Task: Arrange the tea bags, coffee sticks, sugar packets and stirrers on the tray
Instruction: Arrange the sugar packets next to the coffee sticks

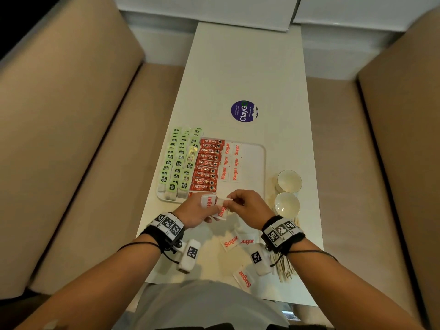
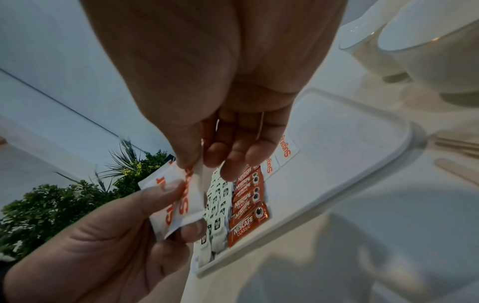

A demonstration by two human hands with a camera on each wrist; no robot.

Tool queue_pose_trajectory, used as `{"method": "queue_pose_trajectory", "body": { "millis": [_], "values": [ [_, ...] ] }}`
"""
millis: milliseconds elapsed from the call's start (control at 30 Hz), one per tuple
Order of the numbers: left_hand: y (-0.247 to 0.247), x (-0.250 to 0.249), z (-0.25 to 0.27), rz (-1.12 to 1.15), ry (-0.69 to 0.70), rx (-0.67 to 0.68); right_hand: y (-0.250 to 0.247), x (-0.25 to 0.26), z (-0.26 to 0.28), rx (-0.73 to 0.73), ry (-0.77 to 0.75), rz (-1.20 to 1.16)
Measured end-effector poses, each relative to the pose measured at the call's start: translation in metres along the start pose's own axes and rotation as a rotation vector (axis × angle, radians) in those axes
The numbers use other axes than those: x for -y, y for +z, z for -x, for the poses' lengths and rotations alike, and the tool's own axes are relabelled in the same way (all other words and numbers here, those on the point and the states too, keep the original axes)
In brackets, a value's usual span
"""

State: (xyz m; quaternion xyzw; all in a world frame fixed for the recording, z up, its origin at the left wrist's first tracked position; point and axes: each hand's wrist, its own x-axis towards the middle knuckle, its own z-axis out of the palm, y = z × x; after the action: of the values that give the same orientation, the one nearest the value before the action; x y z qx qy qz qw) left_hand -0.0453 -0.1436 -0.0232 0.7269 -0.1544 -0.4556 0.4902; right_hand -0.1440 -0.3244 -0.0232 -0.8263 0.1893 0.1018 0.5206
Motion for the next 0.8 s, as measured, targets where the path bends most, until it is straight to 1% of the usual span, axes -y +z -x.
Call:
{"method": "queue_pose_trajectory", "body": {
  "millis": [133,233,300,533,667,800],
  "values": [
    [-0.001,0.000,-0.002,-0.008,0.017,-0.011,0.000,0.003,0.000,0.027,0.000,-0.023],
    [-0.001,-0.003,-0.003,0.070,0.016,-0.039,0.003,0.003,-0.003,-0.028,0.019,-0.114],
    [-0.002,-0.004,-0.004,0.135,0.000,-0.069,0.006,0.001,-0.006,-0.041,0.033,-0.132],
    [-0.008,-0.006,-0.013,0.180,-0.048,-0.121,0.013,-0.001,-0.009,0.022,0.082,-0.031],
    [-0.014,-0.001,-0.021,0.234,-0.111,-0.204,0.009,-0.010,-0.024,-0.014,0.128,-0.048],
    [-0.023,0.003,-0.026,0.227,-0.152,-0.192,0.004,-0.019,-0.051,-0.061,0.179,0.040]
  ]
}}
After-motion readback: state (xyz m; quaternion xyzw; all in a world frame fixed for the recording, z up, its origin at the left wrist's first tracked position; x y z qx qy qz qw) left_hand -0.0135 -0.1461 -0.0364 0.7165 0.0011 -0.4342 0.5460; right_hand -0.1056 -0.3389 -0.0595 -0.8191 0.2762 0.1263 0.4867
